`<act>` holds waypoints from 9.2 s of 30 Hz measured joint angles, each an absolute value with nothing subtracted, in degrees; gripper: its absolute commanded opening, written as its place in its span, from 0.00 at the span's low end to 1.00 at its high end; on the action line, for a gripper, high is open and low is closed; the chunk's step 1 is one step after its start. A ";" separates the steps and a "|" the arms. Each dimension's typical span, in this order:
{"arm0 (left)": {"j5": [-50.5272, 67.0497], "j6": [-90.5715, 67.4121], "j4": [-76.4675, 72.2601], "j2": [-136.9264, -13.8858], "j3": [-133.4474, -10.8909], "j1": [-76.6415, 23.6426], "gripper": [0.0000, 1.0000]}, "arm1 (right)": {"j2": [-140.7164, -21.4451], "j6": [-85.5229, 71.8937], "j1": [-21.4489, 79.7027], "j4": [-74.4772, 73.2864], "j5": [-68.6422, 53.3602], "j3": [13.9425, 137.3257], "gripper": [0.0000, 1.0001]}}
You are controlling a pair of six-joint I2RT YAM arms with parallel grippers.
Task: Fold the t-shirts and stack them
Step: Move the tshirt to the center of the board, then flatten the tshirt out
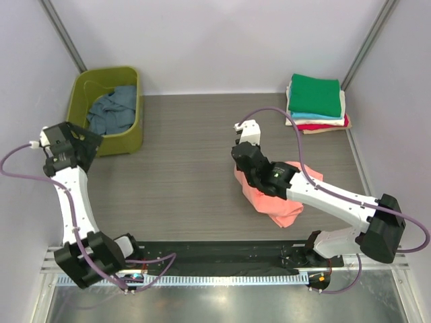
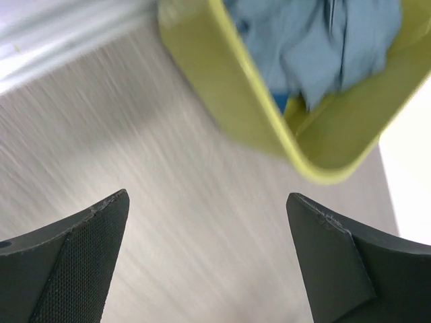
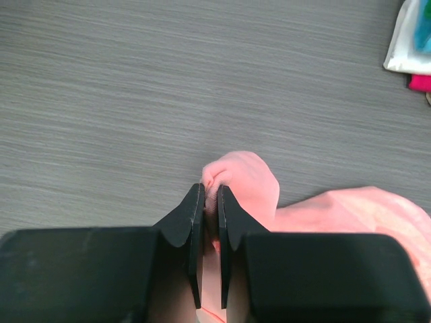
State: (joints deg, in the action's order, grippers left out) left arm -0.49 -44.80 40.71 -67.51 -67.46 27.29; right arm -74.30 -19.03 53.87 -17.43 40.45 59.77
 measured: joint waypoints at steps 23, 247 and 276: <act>-6.24 -30.92 47.03 -49.45 -56.62 4.51 1.00 | -105.12 2.48 53.87 -28.18 34.79 143.98 0.01; -6.31 -29.21 51.57 -53.10 -55.24 -3.60 0.83 | -153.64 -9.13 39.07 -9.78 -13.56 138.21 0.93; -6.20 -29.04 51.22 -52.21 -55.13 -2.37 0.83 | -142.30 -5.23 40.01 -10.94 -8.67 126.04 0.01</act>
